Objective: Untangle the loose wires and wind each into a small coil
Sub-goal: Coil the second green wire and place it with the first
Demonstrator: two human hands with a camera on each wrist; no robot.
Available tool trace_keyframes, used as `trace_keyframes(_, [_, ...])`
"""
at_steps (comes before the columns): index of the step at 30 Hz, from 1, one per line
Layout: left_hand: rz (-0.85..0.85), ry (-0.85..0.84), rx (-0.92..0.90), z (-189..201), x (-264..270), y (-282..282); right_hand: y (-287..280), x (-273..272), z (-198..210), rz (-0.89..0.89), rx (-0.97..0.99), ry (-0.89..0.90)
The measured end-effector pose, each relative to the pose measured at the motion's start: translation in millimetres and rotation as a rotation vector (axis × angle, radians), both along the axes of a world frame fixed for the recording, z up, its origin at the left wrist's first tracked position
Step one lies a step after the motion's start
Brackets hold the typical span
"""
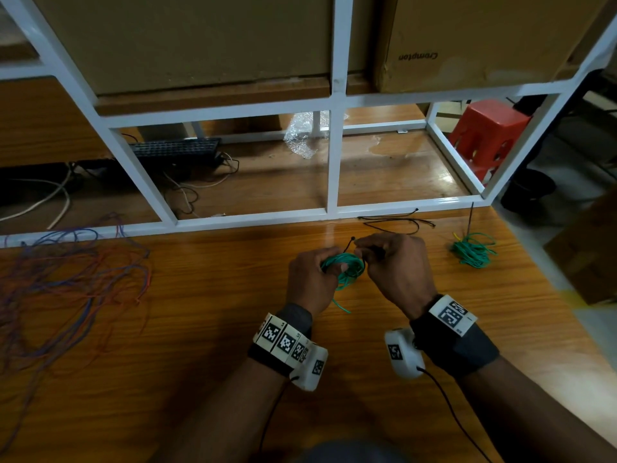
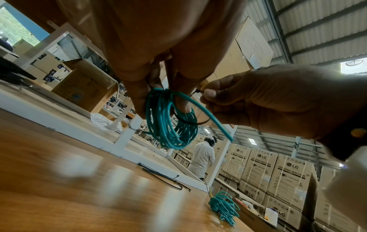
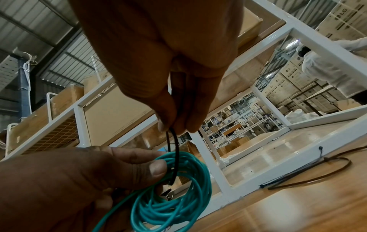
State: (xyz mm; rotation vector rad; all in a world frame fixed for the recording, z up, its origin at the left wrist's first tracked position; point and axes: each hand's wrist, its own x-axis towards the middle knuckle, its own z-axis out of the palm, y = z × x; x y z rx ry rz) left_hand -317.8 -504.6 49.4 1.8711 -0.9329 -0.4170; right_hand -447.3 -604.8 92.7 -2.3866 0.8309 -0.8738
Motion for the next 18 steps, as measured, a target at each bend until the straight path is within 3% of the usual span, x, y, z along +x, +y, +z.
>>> trace_keyframes(7, [0.005,-0.031,-0.004,1.8,1.2,-2.2,-4.0,-0.1,-12.1,0.047,0.115,0.131])
trace_keyframes(18, [-0.104,-0.188,-0.034,-0.4,6.1,3.1,-8.0,-6.8,-5.4,0.103,0.27,0.067])
